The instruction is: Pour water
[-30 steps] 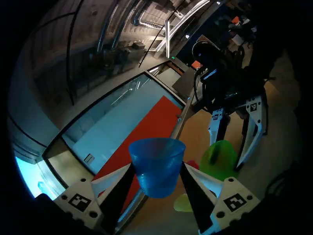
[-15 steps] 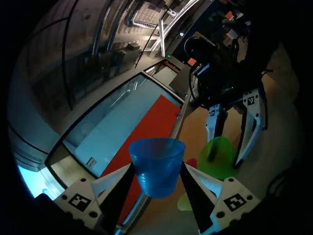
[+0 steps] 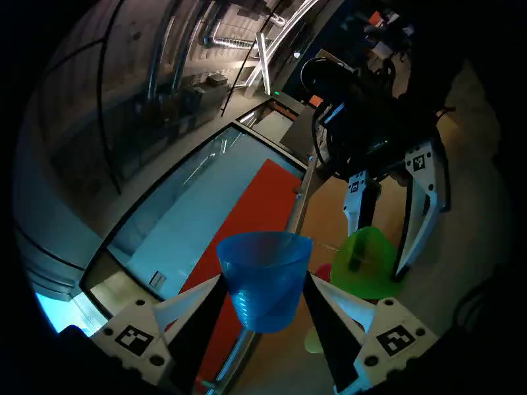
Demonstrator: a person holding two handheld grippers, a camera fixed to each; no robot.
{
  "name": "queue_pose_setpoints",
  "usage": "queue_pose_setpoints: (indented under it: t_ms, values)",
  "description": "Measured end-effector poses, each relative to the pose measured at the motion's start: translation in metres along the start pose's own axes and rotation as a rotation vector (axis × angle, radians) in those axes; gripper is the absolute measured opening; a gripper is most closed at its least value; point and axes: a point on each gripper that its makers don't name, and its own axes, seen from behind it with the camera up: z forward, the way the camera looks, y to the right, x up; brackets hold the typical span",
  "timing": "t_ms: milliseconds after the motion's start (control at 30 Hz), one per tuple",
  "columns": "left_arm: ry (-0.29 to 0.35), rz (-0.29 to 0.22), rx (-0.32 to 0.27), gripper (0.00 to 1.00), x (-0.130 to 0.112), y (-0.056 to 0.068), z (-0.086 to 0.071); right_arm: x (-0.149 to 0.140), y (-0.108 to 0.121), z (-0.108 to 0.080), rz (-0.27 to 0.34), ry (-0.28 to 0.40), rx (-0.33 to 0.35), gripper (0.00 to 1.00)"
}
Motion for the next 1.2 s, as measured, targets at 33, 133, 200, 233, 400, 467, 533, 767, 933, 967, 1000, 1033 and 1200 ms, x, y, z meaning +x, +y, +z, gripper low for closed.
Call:
queue_pose_setpoints:
  t_ms: [33,133,200,233,400,467,533,767,933,967,1000,1033,1200]
  values:
    - [0.0,0.004,0.0,0.8,0.0002,0.0,0.0001,-0.0002,-0.0001,0.0,0.0,0.0,0.0,0.86]
    - [-0.001,0.015,0.001,0.79,0.0006,-0.0003,0.0004,-0.0004,-0.0002,0.0001,0.0,0.002,0.0,0.86]
    - [-0.001,0.021,0.002,0.8,0.0008,-0.0005,0.0006,-0.0004,0.0,0.0003,0.0,0.004,0.0,0.86]
    - [0.0,0.022,0.002,0.8,0.0009,-0.0006,0.0007,-0.0003,0.0,0.0005,0.0,0.005,0.0,0.86]
    - [0.003,0.029,0.005,0.8,0.0025,-0.0015,0.0006,0.0,0.0,0.0013,-0.001,0.006,0.001,0.86]
    - [0.004,0.033,0.006,0.8,0.003,-0.0018,0.0005,0.0001,-0.0001,0.0015,-0.003,0.006,0.0,0.86]
    - [0.004,0.037,0.006,0.8,0.0036,-0.0021,0.0005,0.0007,-0.0004,0.0015,-0.004,0.007,0.0,0.86]
    - [0.003,0.05,0.006,0.8,0.004,-0.0019,-0.0005,0.0028,0.0006,0.0009,-0.003,0.011,-0.004,0.86]
    - [0.004,0.061,0.006,0.8,0.0052,-0.0014,-0.0012,0.0024,0.0011,0.0005,-0.003,0.013,-0.004,0.86]
    - [0.004,0.063,0.007,0.8,0.0054,-0.0014,-0.0012,0.0023,0.0011,0.0005,-0.004,0.013,-0.004,0.86]
    - [0.005,0.064,0.008,0.8,0.0056,-0.0015,-0.001,0.0022,0.001,0.0003,-0.004,0.013,-0.004,0.86]
    - [0.006,0.065,0.01,0.8,0.0058,-0.0016,-0.0009,0.0021,0.0009,0.0002,-0.004,0.014,-0.004,0.86]
    - [0.009,0.07,0.012,0.79,0.0071,-0.0017,-0.0003,0.0015,0.0013,-0.0012,-0.004,0.015,-0.004,0.86]
